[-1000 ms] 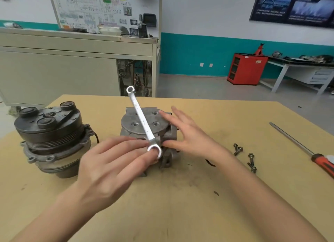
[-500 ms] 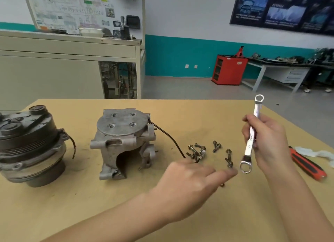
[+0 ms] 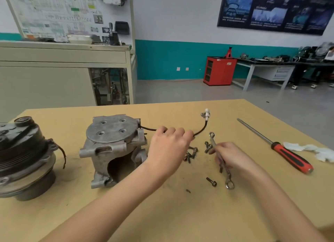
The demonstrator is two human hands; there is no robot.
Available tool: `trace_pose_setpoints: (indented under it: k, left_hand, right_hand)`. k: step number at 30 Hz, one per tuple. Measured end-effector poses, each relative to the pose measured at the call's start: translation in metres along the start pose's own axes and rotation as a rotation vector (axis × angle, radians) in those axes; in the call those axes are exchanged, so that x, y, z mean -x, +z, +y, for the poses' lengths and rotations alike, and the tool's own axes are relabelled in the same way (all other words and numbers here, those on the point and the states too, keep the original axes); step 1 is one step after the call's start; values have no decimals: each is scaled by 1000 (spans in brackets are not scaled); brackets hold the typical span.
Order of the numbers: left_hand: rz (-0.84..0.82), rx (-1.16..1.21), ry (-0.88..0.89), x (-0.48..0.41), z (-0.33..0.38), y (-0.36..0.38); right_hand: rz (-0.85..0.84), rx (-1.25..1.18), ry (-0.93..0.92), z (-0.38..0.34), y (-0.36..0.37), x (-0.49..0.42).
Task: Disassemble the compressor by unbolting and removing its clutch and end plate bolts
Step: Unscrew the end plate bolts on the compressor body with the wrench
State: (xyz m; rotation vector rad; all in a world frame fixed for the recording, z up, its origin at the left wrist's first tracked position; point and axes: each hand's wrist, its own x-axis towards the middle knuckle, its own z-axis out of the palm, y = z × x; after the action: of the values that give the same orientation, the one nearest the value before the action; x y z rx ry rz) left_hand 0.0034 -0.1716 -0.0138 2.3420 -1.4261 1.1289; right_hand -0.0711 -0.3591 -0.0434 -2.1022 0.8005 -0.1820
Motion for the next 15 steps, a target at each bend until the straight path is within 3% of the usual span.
trace_pose_setpoints:
  k: [3,6,9,15]
  left_hand:
    - [91,65,-59,-9,-3,-9]
    - [69,47,-44,-5,0,-10]
    - [34,18,0,2,1,-8]
    - [-103,-53,124,14,-5,-4]
  right_hand:
    - [-17,276,-132,-18,32,-4]
    - [35,614,-343,-36,79,-2]
    - [135,793,-516,-41,105,-3]
    - [169,1014,-472,-19,89,-27]
